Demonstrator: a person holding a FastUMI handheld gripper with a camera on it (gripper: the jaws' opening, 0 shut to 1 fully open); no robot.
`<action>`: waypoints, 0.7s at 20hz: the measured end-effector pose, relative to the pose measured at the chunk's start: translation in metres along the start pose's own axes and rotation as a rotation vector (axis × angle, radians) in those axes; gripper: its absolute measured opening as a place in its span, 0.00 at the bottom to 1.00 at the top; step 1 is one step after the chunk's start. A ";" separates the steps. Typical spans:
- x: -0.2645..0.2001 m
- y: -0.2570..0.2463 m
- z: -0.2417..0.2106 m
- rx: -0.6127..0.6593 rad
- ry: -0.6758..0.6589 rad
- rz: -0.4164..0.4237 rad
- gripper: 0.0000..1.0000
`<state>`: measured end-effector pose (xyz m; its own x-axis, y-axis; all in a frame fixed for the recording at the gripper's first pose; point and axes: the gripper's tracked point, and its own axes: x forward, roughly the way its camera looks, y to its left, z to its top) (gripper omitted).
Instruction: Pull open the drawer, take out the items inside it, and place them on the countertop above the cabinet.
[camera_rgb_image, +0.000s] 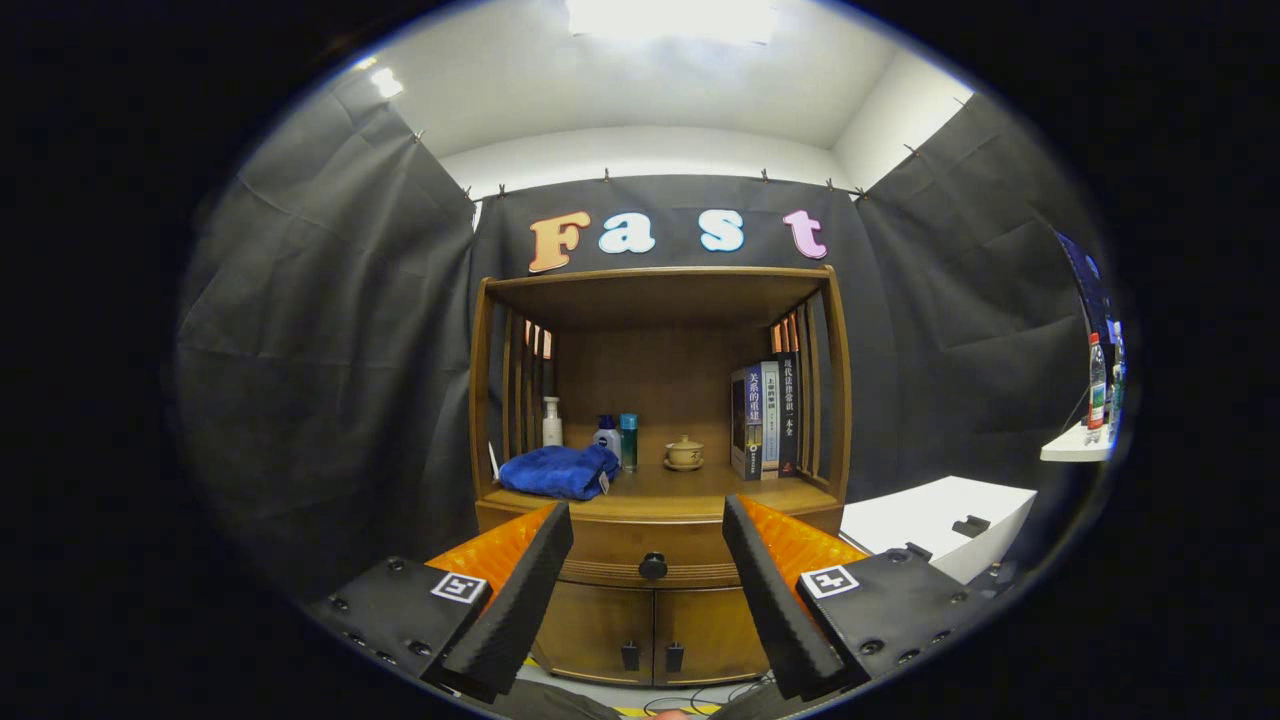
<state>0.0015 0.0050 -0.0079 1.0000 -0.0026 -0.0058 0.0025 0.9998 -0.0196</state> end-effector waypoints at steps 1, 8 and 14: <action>0.001 0.000 -0.001 -0.002 0.003 0.000 0.98; 0.000 0.001 -0.003 -0.005 0.012 0.006 0.98; 0.010 0.002 -0.001 -0.016 0.014 0.030 0.98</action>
<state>0.0119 0.0065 -0.0090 0.9994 0.0266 -0.0202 -0.0274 0.9990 -0.0356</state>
